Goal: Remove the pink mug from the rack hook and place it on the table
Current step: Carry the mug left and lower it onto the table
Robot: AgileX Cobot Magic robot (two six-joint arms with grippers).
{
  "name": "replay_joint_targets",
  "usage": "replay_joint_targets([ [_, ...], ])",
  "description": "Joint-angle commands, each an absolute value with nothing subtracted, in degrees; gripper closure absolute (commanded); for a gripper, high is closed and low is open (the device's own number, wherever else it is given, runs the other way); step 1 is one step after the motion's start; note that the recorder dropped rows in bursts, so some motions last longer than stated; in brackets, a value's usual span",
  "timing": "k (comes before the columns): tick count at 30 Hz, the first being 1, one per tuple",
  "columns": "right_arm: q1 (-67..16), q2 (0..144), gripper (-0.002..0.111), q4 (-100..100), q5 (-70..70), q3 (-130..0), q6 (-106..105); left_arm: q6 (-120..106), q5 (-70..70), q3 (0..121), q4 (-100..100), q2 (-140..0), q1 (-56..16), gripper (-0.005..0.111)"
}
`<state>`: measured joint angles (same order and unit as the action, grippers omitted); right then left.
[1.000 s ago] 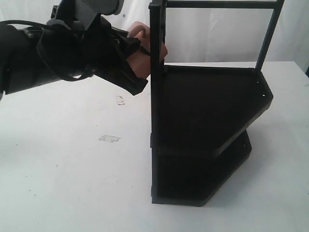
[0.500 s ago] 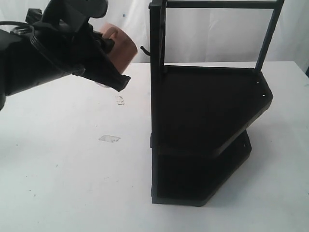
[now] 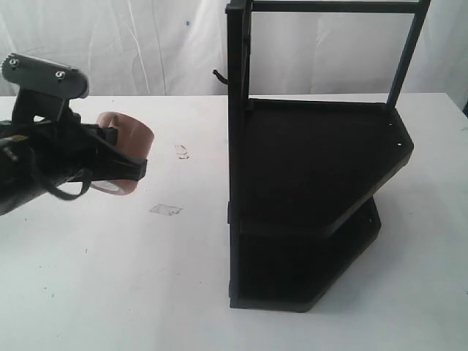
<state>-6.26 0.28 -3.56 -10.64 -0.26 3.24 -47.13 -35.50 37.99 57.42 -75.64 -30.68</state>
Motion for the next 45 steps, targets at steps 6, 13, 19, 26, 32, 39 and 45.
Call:
replay_joint_targets([
  [6, -6.25, 0.00, 0.108, -3.34, -10.20, 0.00, 3.75, -25.90, -49.78, 34.53, 35.45, -83.10, -25.35, 0.107],
  [13, -6.25, 0.00, 0.108, -3.34, -10.20, 0.00, 3.75, -14.86, -56.01, 35.85, 25.16, -94.05, -21.87, 0.107],
  [19, -6.25, 0.00, 0.108, -3.34, -10.20, 0.00, 3.75, -13.42, -60.01, 38.50, 20.90, -99.85, -19.44, 0.107],
  [26, -6.25, 0.00, 0.108, -3.34, -10.20, 0.00, 3.75, -13.21, -60.23, 43.02, 19.92, -104.80, -17.28, 0.107],
  [32, -6.25, 0.00, 0.108, -3.34, -10.20, 0.00, 3.75, -10.41, -59.21, 43.34, 17.74, -107.88, -17.30, 0.107],
  [39, -6.25, 0.00, 0.108, -3.34, -10.20, 0.00, 3.75, -8.35, -60.67, 38.70, 17.38, -108.01, -17.30, 0.107],
  [45, -6.25, 0.00, 0.108, -3.34, -10.20, 0.00, 3.75, -1.80, -67.05, 31.60, 17.38, -108.01, -17.30, 0.107],
])
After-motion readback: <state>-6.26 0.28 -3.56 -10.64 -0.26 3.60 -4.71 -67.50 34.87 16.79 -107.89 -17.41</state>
